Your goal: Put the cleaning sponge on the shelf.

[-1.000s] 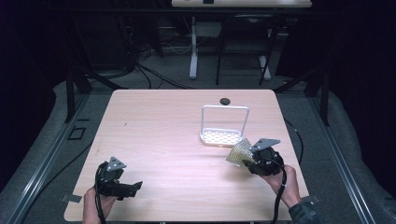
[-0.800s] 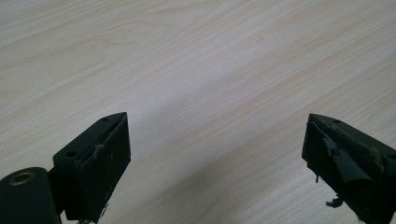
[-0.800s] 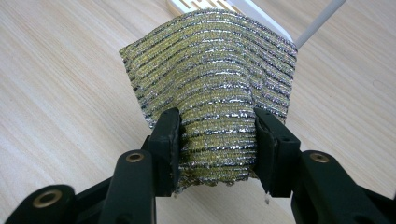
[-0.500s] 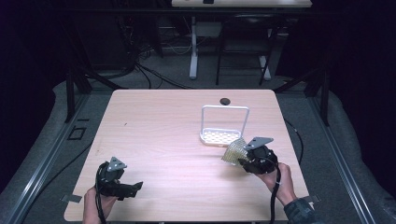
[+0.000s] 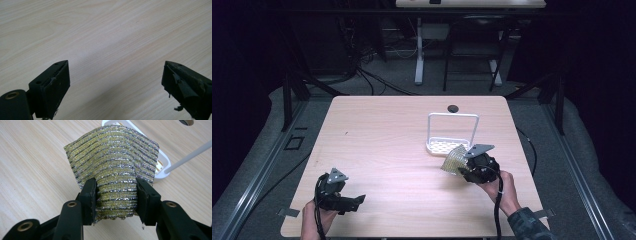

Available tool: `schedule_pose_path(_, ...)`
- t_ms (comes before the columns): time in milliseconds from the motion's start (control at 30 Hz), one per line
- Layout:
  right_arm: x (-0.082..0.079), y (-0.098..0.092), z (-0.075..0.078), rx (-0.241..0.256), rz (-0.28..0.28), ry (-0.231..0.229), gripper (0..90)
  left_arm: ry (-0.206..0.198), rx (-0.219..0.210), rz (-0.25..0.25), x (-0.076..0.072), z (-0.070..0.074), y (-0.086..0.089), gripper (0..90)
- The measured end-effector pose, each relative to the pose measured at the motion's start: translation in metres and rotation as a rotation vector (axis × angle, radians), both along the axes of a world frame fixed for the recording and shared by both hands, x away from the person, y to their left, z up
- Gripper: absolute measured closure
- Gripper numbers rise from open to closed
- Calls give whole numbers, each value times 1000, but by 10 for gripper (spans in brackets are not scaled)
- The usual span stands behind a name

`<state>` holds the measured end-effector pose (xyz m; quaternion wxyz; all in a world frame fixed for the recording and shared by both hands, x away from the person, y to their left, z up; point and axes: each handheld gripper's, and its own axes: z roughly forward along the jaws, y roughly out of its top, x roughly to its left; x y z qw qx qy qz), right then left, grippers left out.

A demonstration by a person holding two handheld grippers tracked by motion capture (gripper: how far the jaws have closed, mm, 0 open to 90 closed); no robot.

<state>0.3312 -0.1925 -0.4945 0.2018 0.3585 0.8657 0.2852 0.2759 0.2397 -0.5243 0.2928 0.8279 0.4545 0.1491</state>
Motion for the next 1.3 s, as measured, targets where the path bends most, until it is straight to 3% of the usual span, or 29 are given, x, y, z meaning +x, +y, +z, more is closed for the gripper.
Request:
schedule_pose_path(500, 16, 17, -2, -10, 6, -16, 555, -5, 3, -14, 0, 0, -4, 85)
schedule_pose_path(1300, 43, 24, -5, -11, -31, -37, 554, -4, 6, -4, -1, -1, -3, 88)
